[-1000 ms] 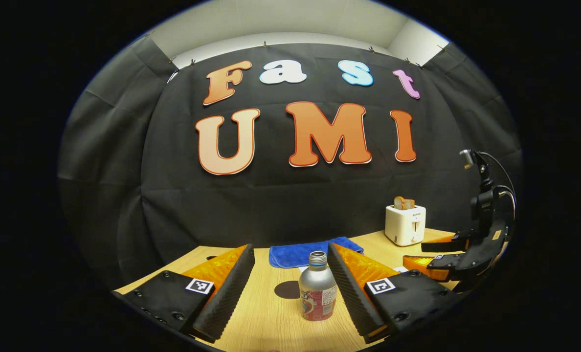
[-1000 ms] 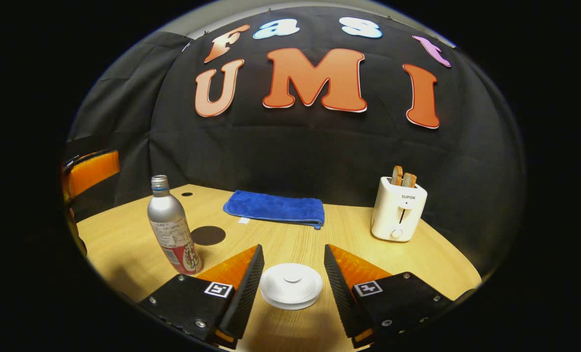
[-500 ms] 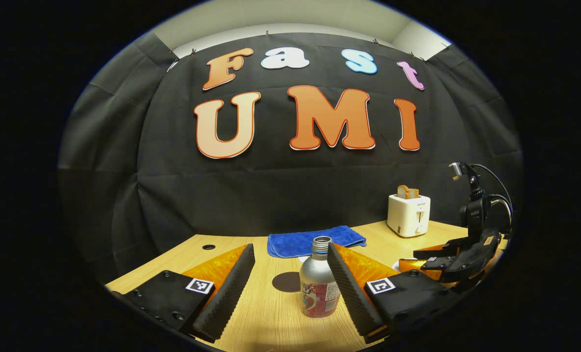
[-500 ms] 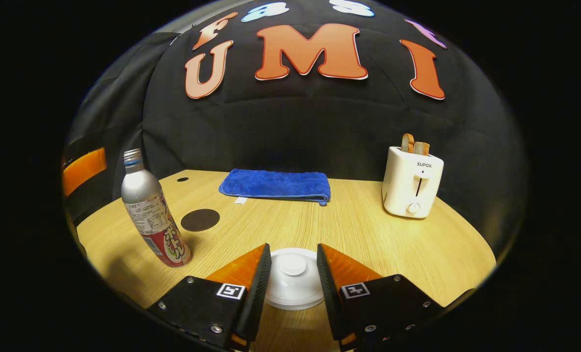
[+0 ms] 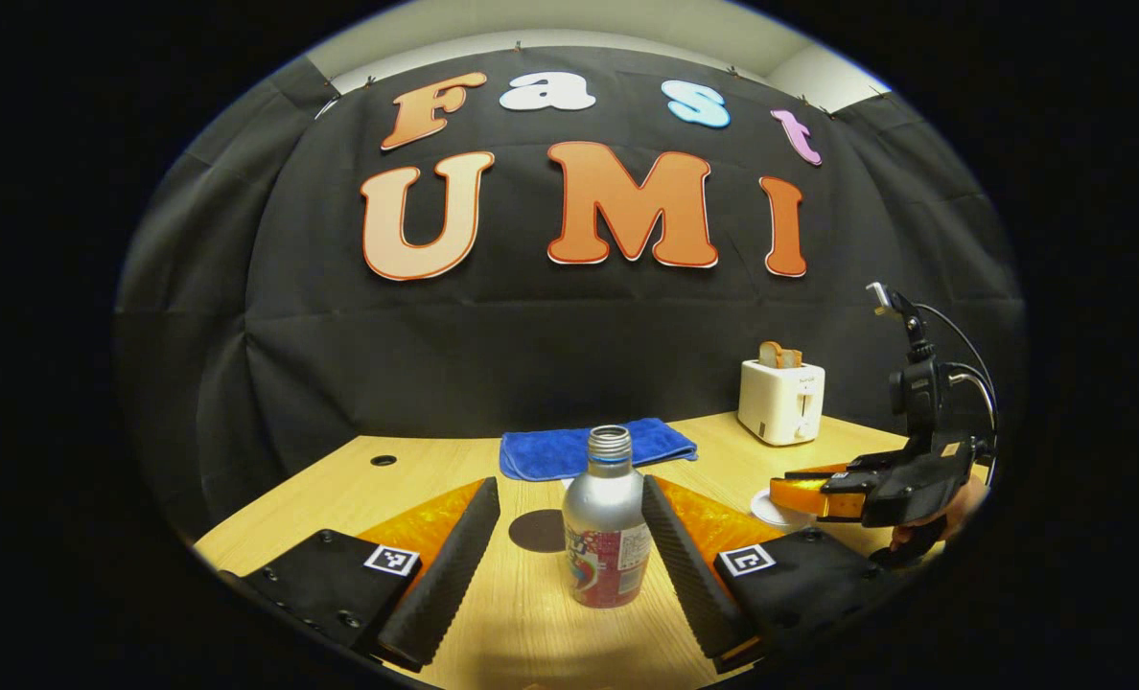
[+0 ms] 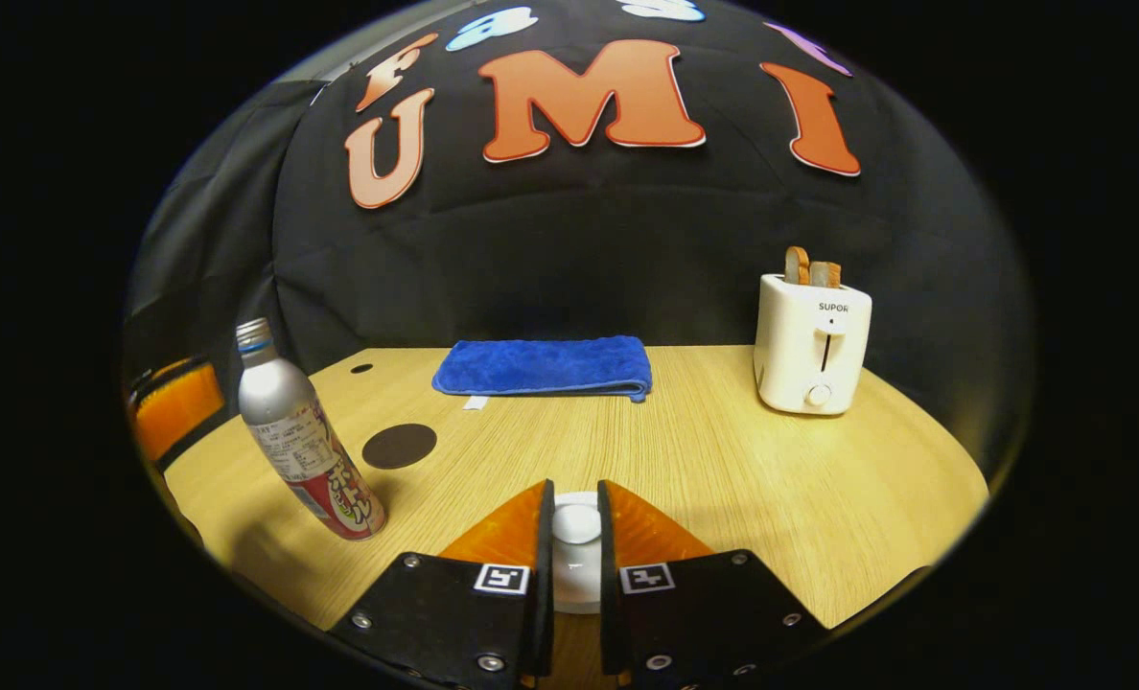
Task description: Open the teacup lid with one hand, grasp the water bottle and pour water into the teacup with the other hand; after pouring, place the water bottle on the coaster and then close the teacup lid.
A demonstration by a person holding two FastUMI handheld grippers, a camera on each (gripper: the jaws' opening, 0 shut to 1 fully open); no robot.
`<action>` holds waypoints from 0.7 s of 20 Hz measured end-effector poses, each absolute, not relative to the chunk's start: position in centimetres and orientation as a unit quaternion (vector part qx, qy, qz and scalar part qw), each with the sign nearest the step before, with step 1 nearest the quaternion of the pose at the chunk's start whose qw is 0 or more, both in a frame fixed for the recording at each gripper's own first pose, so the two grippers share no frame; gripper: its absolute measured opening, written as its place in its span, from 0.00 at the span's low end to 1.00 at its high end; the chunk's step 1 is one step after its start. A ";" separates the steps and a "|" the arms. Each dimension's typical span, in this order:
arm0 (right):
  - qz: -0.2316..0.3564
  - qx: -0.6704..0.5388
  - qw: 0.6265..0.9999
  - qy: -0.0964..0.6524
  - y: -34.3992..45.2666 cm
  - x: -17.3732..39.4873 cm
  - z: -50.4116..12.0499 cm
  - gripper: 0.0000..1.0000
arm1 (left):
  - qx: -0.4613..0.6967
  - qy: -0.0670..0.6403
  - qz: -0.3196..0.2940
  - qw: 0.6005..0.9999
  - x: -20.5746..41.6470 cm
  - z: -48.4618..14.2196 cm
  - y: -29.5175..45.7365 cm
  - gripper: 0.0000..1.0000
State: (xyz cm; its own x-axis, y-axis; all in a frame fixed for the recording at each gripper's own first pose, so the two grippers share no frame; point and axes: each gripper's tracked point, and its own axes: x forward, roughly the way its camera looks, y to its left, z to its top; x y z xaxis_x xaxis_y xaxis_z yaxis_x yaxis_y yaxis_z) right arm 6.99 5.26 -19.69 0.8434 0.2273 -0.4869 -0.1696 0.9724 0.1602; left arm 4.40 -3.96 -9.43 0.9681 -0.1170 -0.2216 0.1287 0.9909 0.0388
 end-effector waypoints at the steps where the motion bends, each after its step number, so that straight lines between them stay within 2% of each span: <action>1: 0.107 0.064 0.958 0.258 5.3 7.0 -19.4 0.19 | 0.025 0.114 -0.066 0.991 4.3 -9.8 -4.1 0.98; 7: 0.110 0.079 0.966 0.222 4.3 6.6 -16.4 0.19 | 0.023 0.153 -0.080 0.985 5.0 -12.8 -5.8 0.98; 14: 0.080 0.073 0.974 0.199 0.3 5.8 -14.1 0.19 | 0.046 0.217 -0.092 0.971 6.4 -18.2 -6.7 0.98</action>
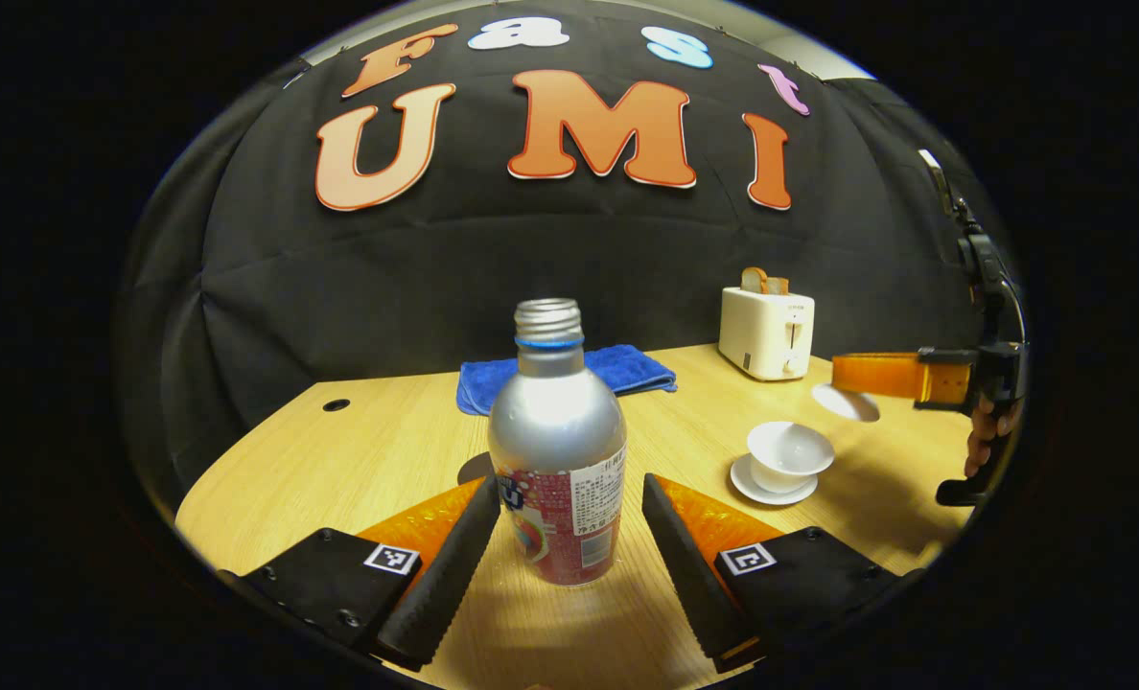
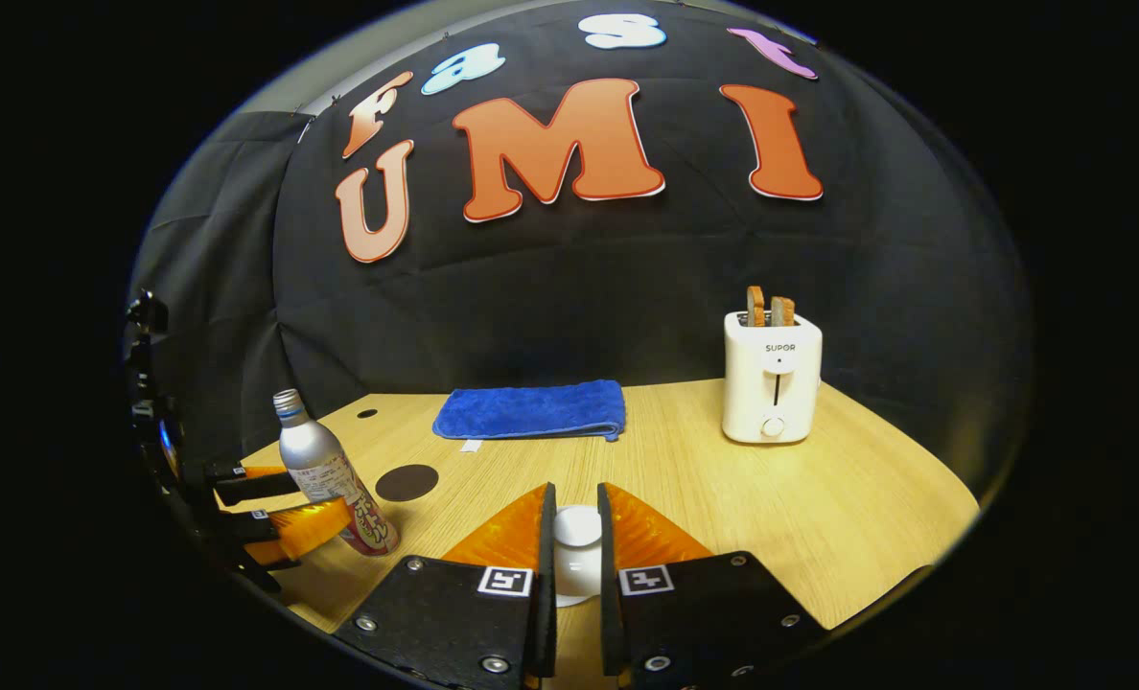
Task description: Open the teacup lid with one hand, grasp the water bottle and pour water into the teacup with the other hand; after pouring, place the water bottle on the coaster and then close the teacup lid.
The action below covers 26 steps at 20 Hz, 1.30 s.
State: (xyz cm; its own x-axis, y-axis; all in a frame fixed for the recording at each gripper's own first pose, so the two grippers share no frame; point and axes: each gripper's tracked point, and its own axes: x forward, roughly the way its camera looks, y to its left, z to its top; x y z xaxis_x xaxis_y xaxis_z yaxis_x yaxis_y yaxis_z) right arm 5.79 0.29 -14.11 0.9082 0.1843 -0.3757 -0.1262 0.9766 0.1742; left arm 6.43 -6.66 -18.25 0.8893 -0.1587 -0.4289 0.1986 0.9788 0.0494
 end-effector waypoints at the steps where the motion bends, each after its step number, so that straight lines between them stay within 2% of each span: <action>1: 0.078 0.074 0.975 0.196 -0.1 5.7 -13.9 0.18 | 0.049 0.234 -0.092 0.967 6.7 -19.4 -6.6 0.99; 5: 0.064 0.077 0.976 0.193 -1.7 5.3 -13.7 0.18 | 0.044 0.248 -0.093 0.963 7.1 -20.6 -6.6 0.99; 8: 0.054 0.090 0.976 0.189 -2.8 4.9 -13.4 0.19 | 0.047 0.245 -0.091 0.964 7.5 -20.8 -6.5 0.88; 13: 0.043 0.091 0.977 0.186 -4.7 4.1 -13.3 0.18 | 0.095 0.238 -0.087 0.963 8.5 -19.4 -6.4 0.84; 19: 0.035 0.100 0.977 0.183 -6.6 4.0 -13.2 0.19 | 0.253 0.221 -0.078 0.939 8.9 -17.6 -6.2 0.83; 26: 0.021 0.124 0.976 0.179 -8.7 3.3 -13.9 0.19 | 0.386 0.216 -0.123 0.888 10.3 -18.0 -9.7 0.83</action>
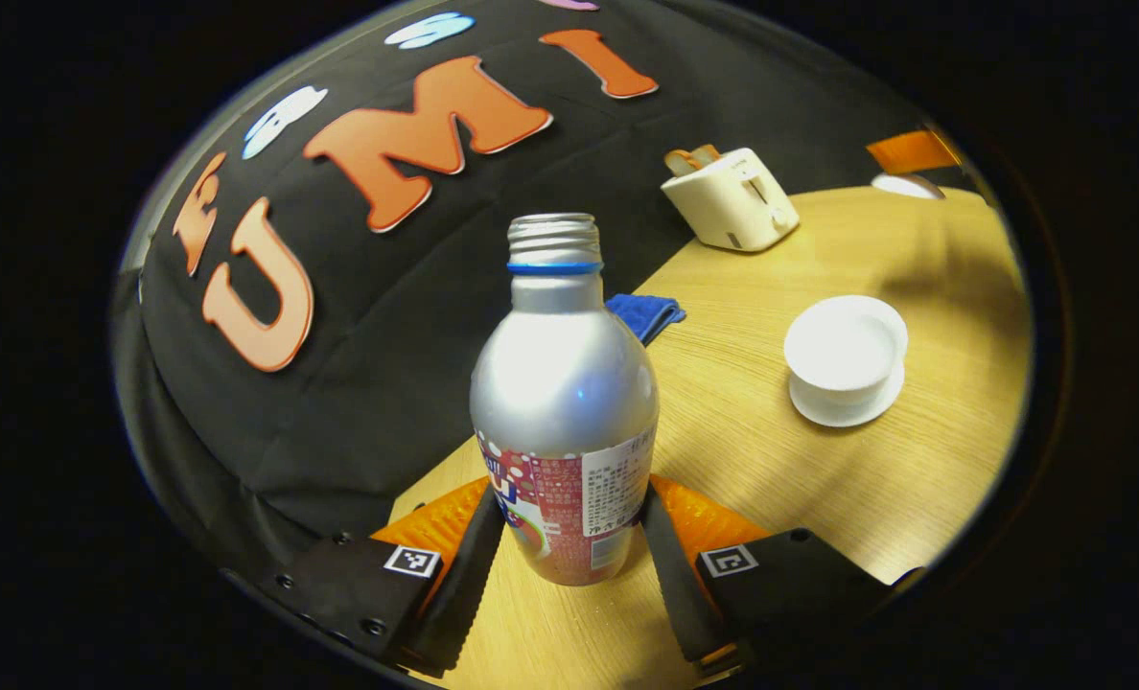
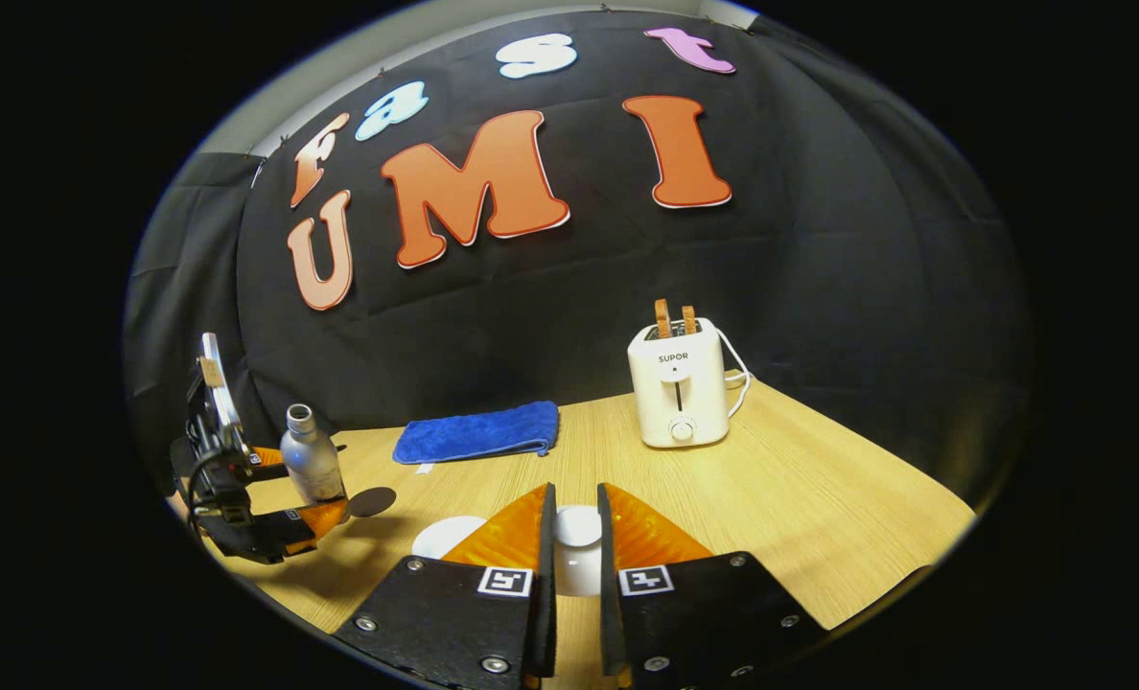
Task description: Open the teacup lid with one hand, grasp the water bottle and pour water into the teacup with the other hand; after pouring, place the water bottle on the coaster and then close the teacup lid.
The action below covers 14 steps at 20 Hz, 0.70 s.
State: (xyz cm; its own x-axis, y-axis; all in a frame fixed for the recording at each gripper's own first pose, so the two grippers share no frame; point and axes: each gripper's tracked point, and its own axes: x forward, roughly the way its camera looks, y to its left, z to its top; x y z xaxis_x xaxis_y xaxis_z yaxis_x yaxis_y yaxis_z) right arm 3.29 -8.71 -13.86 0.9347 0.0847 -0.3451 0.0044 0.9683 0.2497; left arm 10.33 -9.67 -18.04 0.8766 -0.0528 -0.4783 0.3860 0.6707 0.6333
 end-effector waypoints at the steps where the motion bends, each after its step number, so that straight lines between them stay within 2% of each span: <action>1: 0.019 0.124 0.976 0.179 -9.1 3.2 -14.0 0.18 | 0.405 0.214 -0.131 0.879 10.2 -18.2 -10.3 0.82; 14: -0.004 0.137 0.975 0.176 -11.6 1.3 -14.5 0.18 | 0.595 0.192 -0.199 0.755 10.3 -19.6 -13.5 0.83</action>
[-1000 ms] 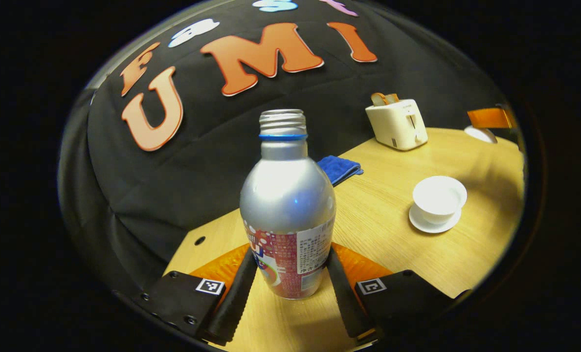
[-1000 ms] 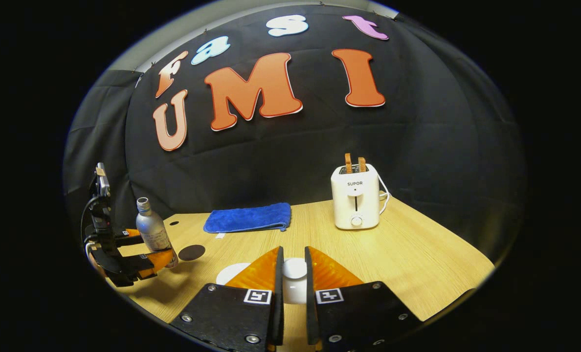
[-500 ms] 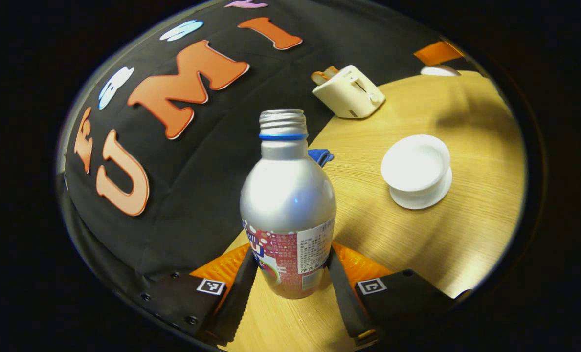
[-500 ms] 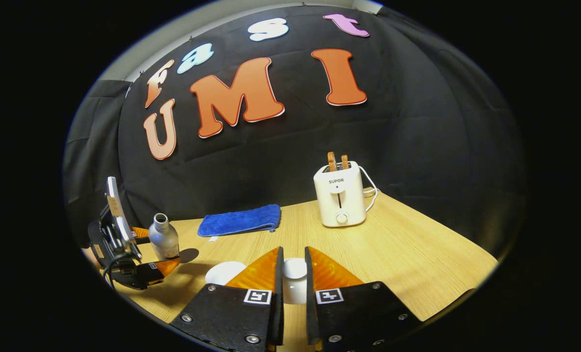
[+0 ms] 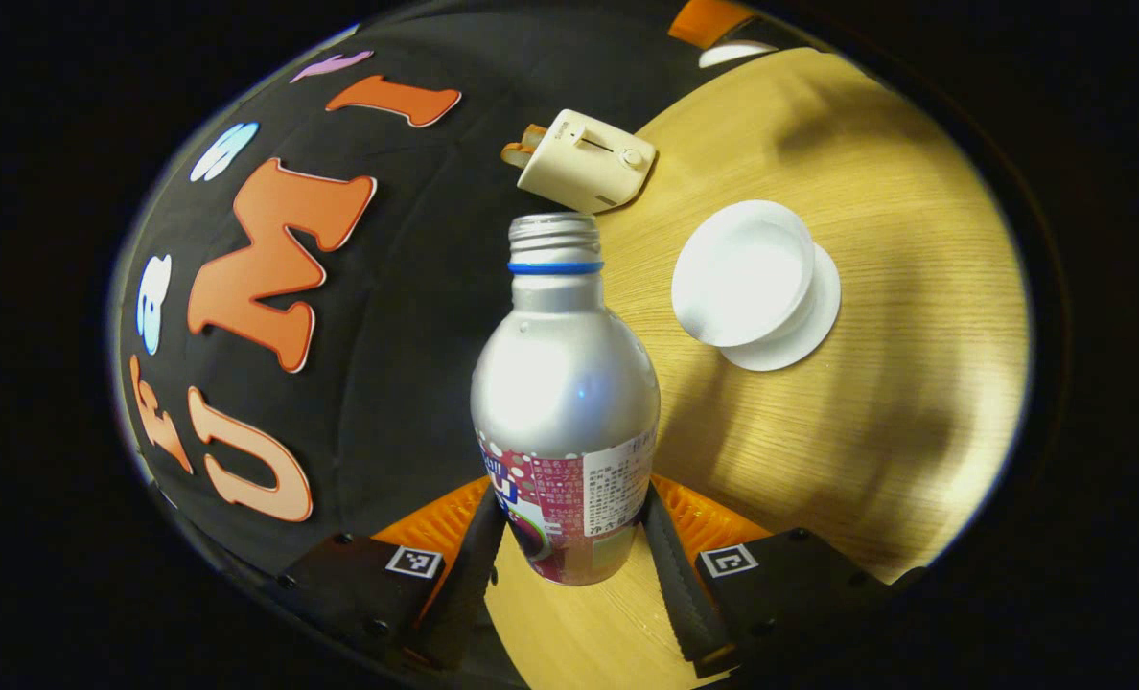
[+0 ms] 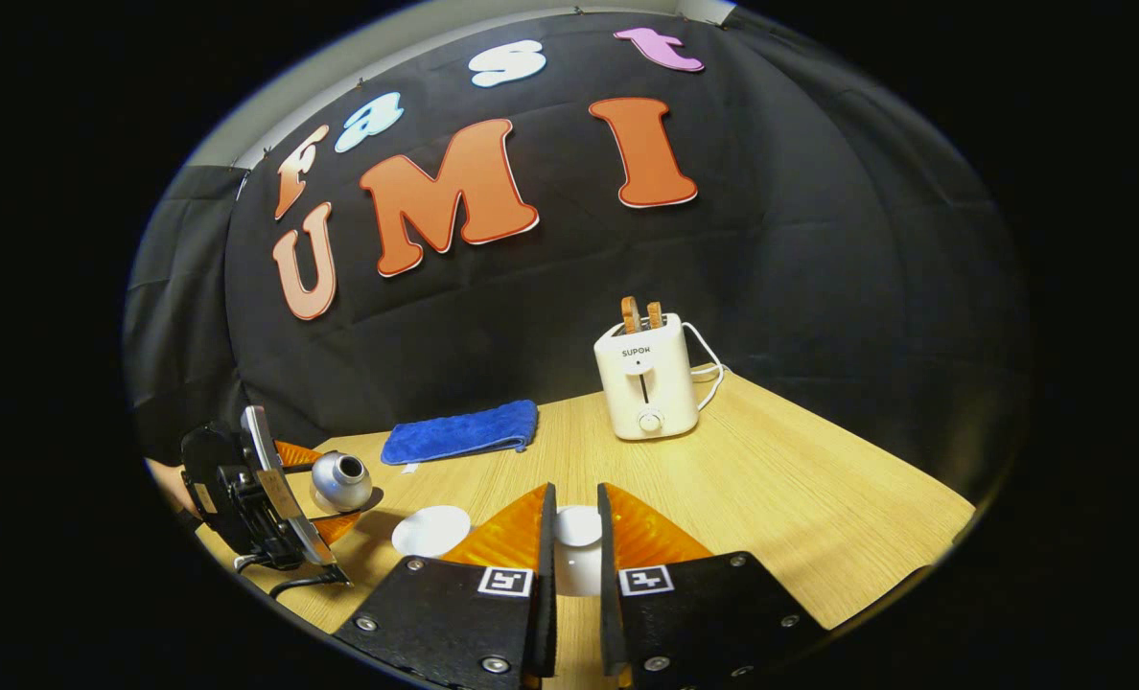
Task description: Open the teacup lid with one hand, grasp the water bottle and pour water into the teacup with the other hand; after pouring, place the water bottle on the coaster and then close the teacup lid.
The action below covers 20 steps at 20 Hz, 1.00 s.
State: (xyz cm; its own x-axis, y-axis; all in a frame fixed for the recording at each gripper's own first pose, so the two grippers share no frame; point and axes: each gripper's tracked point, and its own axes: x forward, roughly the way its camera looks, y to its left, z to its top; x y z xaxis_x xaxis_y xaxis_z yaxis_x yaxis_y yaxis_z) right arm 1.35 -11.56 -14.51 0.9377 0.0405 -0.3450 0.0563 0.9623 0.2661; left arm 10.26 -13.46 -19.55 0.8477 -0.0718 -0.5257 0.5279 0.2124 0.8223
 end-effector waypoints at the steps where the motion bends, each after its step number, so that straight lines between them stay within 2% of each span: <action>1: -0.005 0.137 0.975 0.177 -11.6 1.2 -14.5 0.18 | 0.609 0.190 -0.201 0.743 10.8 -19.5 -13.5 0.82; 5: -0.010 0.138 0.974 0.178 -12.1 1.2 -14.9 0.19 | 0.663 0.179 -0.200 0.698 11.1 -19.6 -13.1 0.82; 9: -0.015 0.141 0.974 0.175 -12.5 1.3 -14.8 0.18 | 0.689 0.185 -0.205 0.670 11.2 -19.7 -12.5 0.82; 17: -0.011 0.132 0.976 0.173 -12.9 1.5 -14.9 0.18 | 0.763 0.149 -0.209 0.593 12.5 -18.1 -12.6 0.83; 20: -0.014 0.131 0.976 0.173 -13.3 1.4 -15.2 0.18 | 0.775 0.145 -0.213 0.577 12.6 -17.9 -13.1 0.82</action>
